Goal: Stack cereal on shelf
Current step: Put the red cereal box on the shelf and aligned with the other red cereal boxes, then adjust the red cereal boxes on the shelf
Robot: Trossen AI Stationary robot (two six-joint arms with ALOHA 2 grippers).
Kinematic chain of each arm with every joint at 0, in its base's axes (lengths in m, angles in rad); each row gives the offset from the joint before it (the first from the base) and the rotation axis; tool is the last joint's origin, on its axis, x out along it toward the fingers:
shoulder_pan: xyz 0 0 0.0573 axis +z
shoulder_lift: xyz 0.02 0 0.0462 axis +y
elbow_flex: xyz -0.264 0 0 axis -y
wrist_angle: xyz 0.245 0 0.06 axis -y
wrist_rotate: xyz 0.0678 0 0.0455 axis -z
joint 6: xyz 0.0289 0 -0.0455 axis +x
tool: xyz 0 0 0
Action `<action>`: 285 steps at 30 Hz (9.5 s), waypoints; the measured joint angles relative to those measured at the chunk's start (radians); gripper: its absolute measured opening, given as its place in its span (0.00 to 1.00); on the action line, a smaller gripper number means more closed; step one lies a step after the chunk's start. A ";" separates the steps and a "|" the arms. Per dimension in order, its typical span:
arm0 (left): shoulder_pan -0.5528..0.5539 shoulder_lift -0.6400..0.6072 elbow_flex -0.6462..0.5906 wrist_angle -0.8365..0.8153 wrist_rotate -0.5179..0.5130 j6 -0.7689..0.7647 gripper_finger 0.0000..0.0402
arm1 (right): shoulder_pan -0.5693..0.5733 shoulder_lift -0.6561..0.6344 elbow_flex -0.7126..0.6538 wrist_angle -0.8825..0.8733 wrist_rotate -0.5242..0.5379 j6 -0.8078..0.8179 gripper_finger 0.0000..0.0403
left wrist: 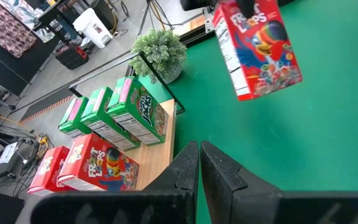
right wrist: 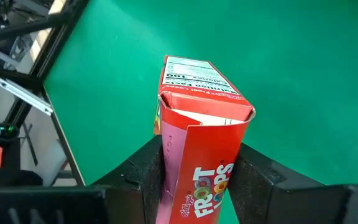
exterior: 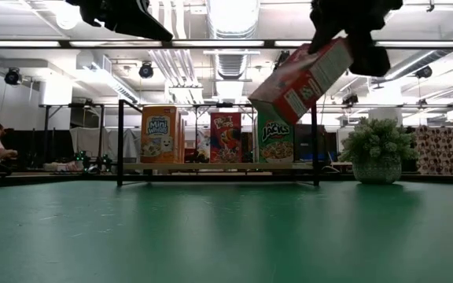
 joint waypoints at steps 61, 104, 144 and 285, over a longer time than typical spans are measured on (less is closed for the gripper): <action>-0.004 -0.109 -0.036 -0.018 0.000 -0.023 0.00 | -0.349 0.940 1.203 -0.653 0.141 -1.319 0.35; -0.004 -0.109 -0.036 -0.017 0.000 -0.022 0.00 | -0.356 0.953 1.215 -0.593 0.183 -1.311 0.50; -0.004 -0.109 -0.036 -0.017 0.000 -0.023 0.00 | -0.362 0.963 1.209 -0.586 0.183 -1.305 0.47; -0.004 -0.108 -0.037 -0.024 0.000 0.004 0.00 | -0.633 0.884 0.922 0.035 -0.003 -1.354 0.02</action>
